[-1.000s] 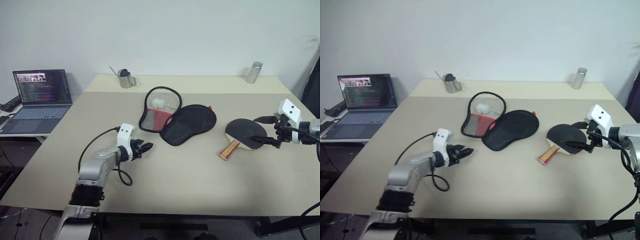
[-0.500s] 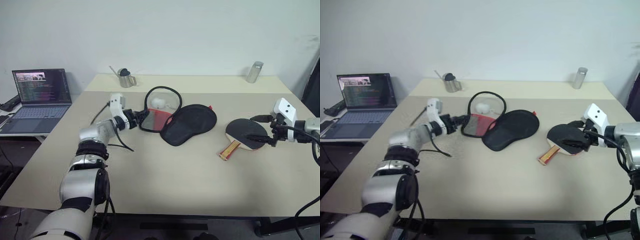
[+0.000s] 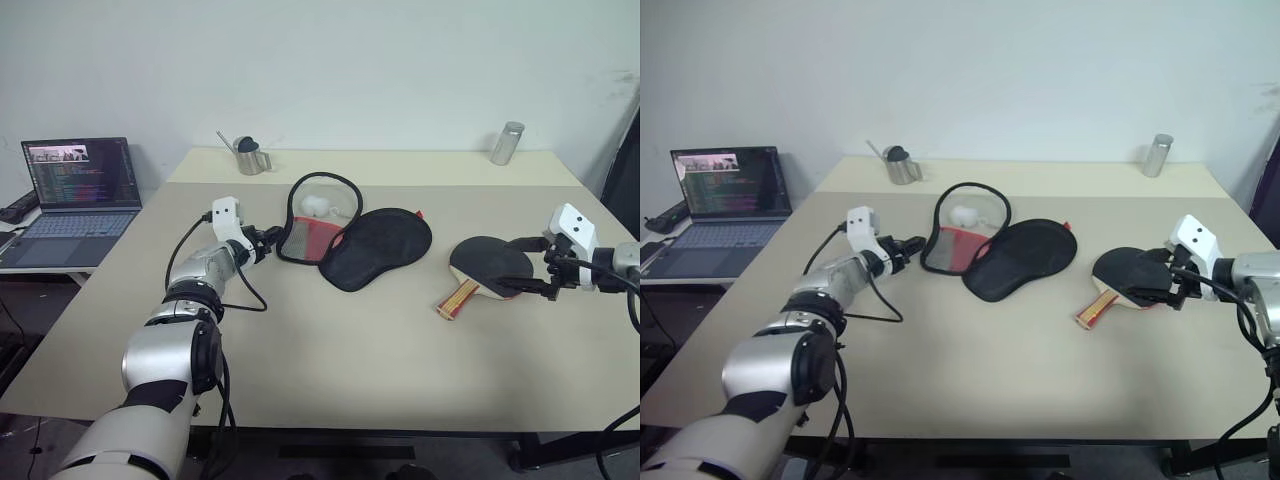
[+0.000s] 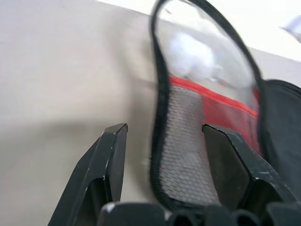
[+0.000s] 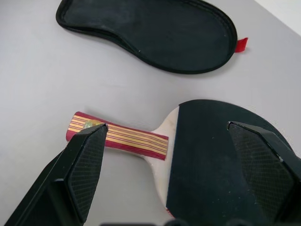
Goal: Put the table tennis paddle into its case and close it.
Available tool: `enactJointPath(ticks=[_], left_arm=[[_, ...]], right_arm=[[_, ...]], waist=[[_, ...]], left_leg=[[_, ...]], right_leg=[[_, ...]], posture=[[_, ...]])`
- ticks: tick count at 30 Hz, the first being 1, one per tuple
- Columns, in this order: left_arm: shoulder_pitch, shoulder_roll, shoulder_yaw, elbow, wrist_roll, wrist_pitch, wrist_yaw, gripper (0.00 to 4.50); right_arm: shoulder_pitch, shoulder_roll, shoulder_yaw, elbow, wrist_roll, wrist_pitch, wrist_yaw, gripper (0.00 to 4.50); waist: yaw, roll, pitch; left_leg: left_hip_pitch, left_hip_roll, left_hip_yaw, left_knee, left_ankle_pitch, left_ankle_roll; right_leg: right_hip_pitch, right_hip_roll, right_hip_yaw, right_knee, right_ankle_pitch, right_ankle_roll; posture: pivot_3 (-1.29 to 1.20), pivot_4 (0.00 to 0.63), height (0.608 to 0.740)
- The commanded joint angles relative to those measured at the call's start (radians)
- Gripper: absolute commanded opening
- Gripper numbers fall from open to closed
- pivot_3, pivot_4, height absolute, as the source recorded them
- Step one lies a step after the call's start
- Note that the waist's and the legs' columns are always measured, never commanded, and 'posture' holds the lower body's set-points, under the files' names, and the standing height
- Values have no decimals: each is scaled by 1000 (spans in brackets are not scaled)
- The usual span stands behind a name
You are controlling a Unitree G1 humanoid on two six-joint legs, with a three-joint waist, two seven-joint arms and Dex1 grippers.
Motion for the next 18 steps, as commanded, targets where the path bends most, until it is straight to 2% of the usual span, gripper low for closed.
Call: enactJointPath(ticks=[1, 8, 18], left_arm=[[-16, -5, 15, 8, 20, -21, 57, 2744], [-23, -65, 10, 32, 45, 12, 38, 2744], [-24, -100, 14, 35, 77, 19, 57, 2744]], right_arm=[[1, -24, -42, -45, 17, 11, -9, 4500], [1, -27, -43, -56, 17, 25, -5, 4500], [2, -30, -45, -67, 16, 36, -4, 4500]], waist=[[1, 0, 0], [3, 0, 0], [2, 0, 0]], left_leg=[[0, 0, 0, 0, 0, 0], [-1, 0, 0, 0, 0, 0], [-1, 0, 0, 0, 0, 0]], right_leg=[[0, 0, 0, 0, 0, 0], [0, 0, 0, 0, 0, 0], [-1, 0, 0, 1, 0, 0]], posture=[[0, 150, 740], [0, 150, 740], [0, 150, 740]])
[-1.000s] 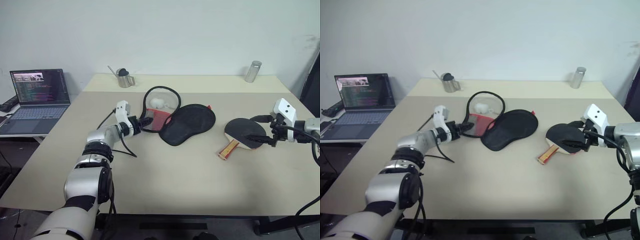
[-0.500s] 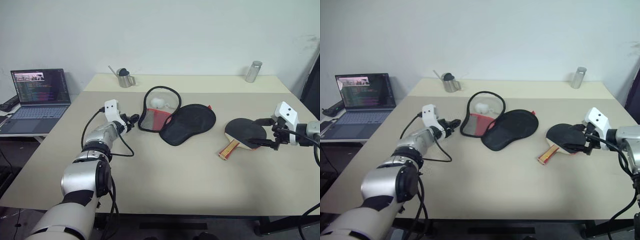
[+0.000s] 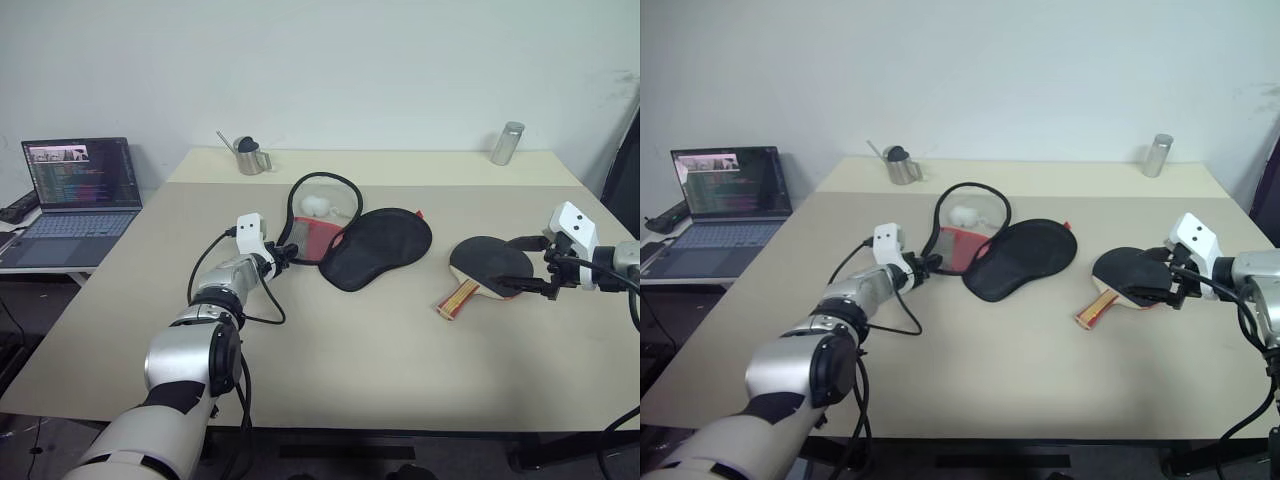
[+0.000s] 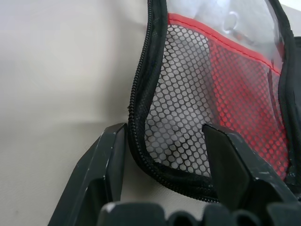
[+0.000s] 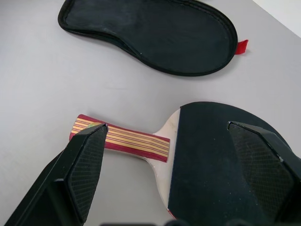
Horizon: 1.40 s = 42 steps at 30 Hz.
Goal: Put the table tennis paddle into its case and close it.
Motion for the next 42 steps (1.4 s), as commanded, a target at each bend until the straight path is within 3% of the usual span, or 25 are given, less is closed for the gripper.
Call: enactJointPath(ticks=[1, 4, 7, 13, 21, 27, 37, 42], left_arm=[[-17, -4, 9, -10, 11, -2, 2, 2744], [-11, 0, 15, -11, 10, -2, -1, 2744], [-6, 4, 21, -13, 10, -2, -11, 2217], [-8, 8, 21, -18, 15, 1, -24, 86], [-14, 31, 36, -49, -3, -10, -13, 33], [36, 23, 108, -185, -88, 16, 62, 33], [344, -106, 97, -819, -142, 263, 323, 33], [398, -187, 110, -994, -152, 358, 458, 33]], right_arm=[[-1, -29, -38, -37, 15, 0, -3, 4500], [-2, -28, -38, -36, 13, -1, -5, 4500], [-7, -22, -35, -33, 11, -3, -9, 4500], [-13, -15, -29, -31, 12, -5, -14, 4500], [-7, -20, -36, -37, 16, -4, -20, 4500], [34, -21, -57, -73, 26, 10, -33, 4500], [14, -26, -47, -61, 21, 14, -28, 4500], [9, -19, -40, -58, 18, 11, -27, 4500]], waist=[[1, 0, 0], [1, 0, 0], [1, 0, 0], [1, 0, 0], [1, 0, 0], [0, 0, 0], [3, 0, 0], [7, 0, 0]], left_leg=[[0, 0, 0, 0, 0, 0], [0, 0, 0, 0, 0, 0], [0, 0, 0, 0, 0, 0], [0, 0, 0, 0, 0, 0], [0, 0, 0, 0, 0, 0], [-1, 0, -1, 0, 0, 0], [-1, 0, -1, 1, 0, 0], [-1, 0, -2, 2, 0, 0]], right_leg=[[0, 0, 0, 0, 0, 0], [0, 0, 0, 0, 0, 0], [0, 0, 0, 0, 0, 0], [0, 0, 0, 0, 0, 0], [0, 0, 0, 0, 0, 0], [0, 0, 0, 0, 0, 0], [0, 0, 1, 0, 0, 0], [0, 0, 1, 0, 0, 0]], posture=[[0, 150, 740], [0, 150, 740], [0, 150, 740], [0, 150, 740], [0, 150, 740], [0, 150, 740], [0, 150, 740], [0, 150, 740]])
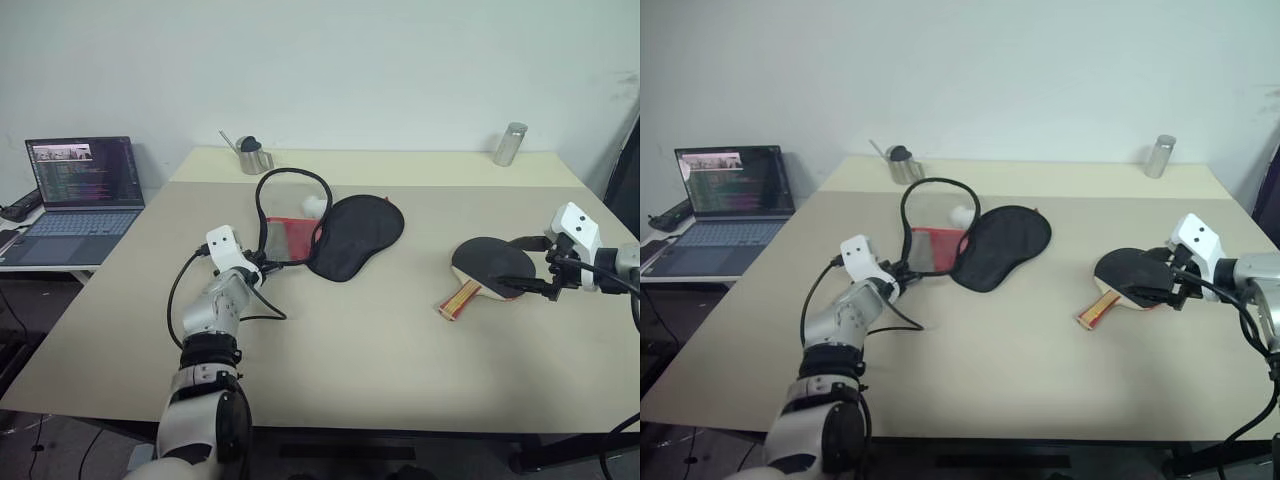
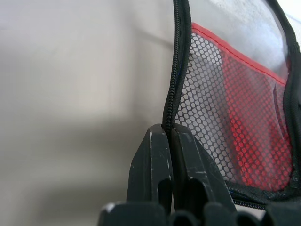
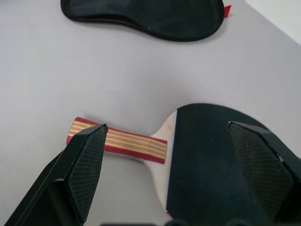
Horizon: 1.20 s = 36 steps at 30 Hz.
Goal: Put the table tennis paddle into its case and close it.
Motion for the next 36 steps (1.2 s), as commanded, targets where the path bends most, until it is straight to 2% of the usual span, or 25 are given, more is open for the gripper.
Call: enactJointPath(ticks=[1, 5, 11, 23, 36], left_arm=[[-5, -35, 15, -155, -25, 52, 106, 33], [-12, -86, 18, -264, -22, 98, 217, 33], [-8, -161, 7, -324, -17, 134, 326, 33], [3, -253, -45, -330, -31, 223, 333, 33], [-28, -356, -67, -300, -48, 198, 402, 33]], right_arm=[[-13, -16, -23, -20, 14, -8, 8, 4500], [8, -27, -35, -29, 19, -6, 15, 4500], [22, -35, -43, -39, 22, -4, 18, 4500], [48, -42, -56, -65, 34, 4, 8, 4500], [77, -52, -68, -104, 47, 27, 0, 4500]], waist=[[1, 0, 0], [1, 0, 0], [2, 0, 0], [9, 0, 0], [17, 0, 0]], left_leg=[[0, 0, 0, 0, 0, 0], [0, 0, 0, 0, 0, 0], [0, 0, 1, 1, 0, 0], [1, 0, 1, 1, 0, 0], [1, 0, 1, 2, 0, 0]], right_leg=[[0, 0, 0, 0, 0, 0], [0, 0, 0, 0, 0, 0], [1, 0, 0, 0, 0, 0], [2, 0, 0, 0, 0, 1], [2, 0, 0, 0, 0, 1]], posture=[[0, 150, 740], [0, 150, 740], [0, 150, 740], [0, 150, 740], [0, 150, 740]])
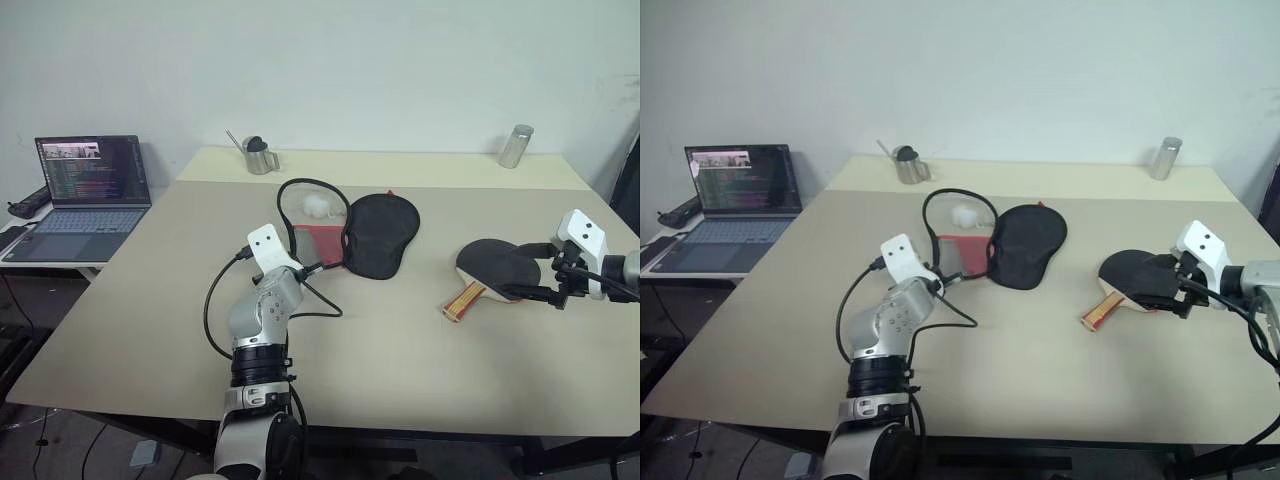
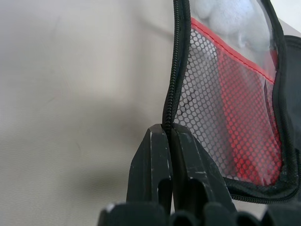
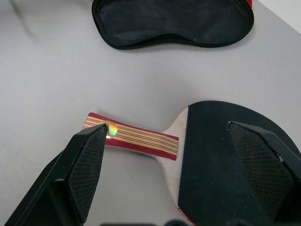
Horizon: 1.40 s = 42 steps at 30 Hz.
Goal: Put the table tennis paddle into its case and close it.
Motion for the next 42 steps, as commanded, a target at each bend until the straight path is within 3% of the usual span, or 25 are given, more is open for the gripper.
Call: enactJointPath(ticks=[1, 27, 42], left_arm=[[-40, -89, -22, -3, -27, -25, 15, 33], [-46, -160, -107, 2, -169, -18, 159, 33], [-102, -191, -138, 132, -179, -180, 279, 33]], right_arm=[[1, -25, -38, -39, 17, 5, -5, 4500], [5, -17, -37, -61, 20, 17, -21, 4500], [4, -11, -34, -72, 26, 22, -32, 4500]], waist=[[1, 0, 0], [3, 0, 0], [3, 0, 0]], left_leg=[[0, 0, 0, 0, 0, 0], [0, 0, 0, 0, 0, 0], [0, 0, 0, 1, 0, 0]], right_leg=[[0, 0, 0, 0, 0, 0], [0, 0, 0, 0, 0, 0], [0, 0, 0, 0, 0, 0]], posture=[[0, 150, 740], [0, 150, 740], [0, 150, 740]])
